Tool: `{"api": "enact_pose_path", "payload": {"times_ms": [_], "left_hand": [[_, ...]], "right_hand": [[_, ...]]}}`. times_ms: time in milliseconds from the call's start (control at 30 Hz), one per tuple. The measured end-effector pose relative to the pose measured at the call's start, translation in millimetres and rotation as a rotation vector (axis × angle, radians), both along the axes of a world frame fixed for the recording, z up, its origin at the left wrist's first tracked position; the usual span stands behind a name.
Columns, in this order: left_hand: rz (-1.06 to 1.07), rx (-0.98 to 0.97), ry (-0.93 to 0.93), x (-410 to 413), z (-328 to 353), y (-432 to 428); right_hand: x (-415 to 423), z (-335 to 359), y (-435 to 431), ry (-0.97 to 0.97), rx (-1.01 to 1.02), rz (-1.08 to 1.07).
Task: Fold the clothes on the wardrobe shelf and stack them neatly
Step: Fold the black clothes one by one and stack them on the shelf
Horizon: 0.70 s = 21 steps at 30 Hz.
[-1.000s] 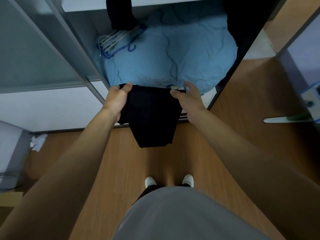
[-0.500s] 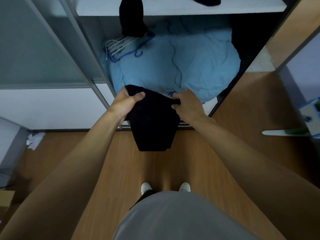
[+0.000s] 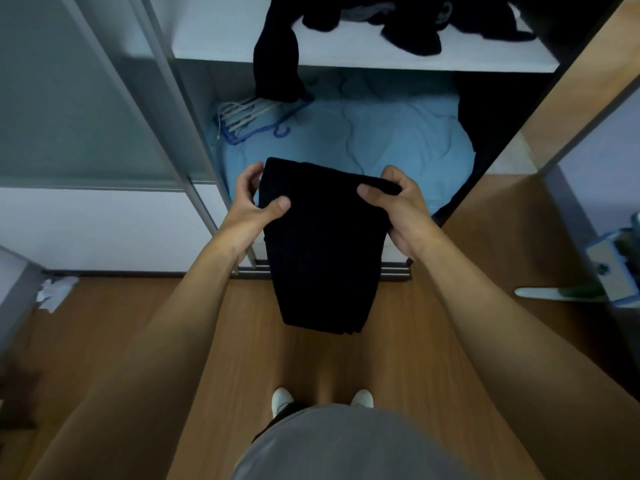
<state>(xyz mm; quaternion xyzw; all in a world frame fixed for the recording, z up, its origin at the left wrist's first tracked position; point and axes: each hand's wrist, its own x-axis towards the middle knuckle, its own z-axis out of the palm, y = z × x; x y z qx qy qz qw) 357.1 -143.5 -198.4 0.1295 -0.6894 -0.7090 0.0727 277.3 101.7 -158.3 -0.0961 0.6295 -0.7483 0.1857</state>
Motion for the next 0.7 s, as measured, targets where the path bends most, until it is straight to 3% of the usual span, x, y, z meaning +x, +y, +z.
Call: {"api": "enact_pose_path", "payload": {"times_ms": [133,267,400,500,700], "left_hand": [[-0.280,-0.158,-0.132,-6.6,-7.5,1.8],[-0.399,-0.288,-0.153,-21.3,3.9,19.5],[-0.398,-0.169,-0.071,-38.5,10.7,39.2],[-0.482,-0.094,-0.119,-49.7,14.0,45.3],[-0.573,-0.132,-0.226,-55.0,0.9,65.8]], "right_hand": [[-3.0,15.7,6.9,-0.082,-0.199,0.109],[-7.7,29.1,17.1,-0.151,-0.385,0.131],[-10.5,38.2,31.6,-0.154,-0.425,0.212],[-13.4,41.6,43.4,-0.161,-0.432,0.231],[-14.3,45.7,52.6,-0.135,-0.476,0.057]]}}
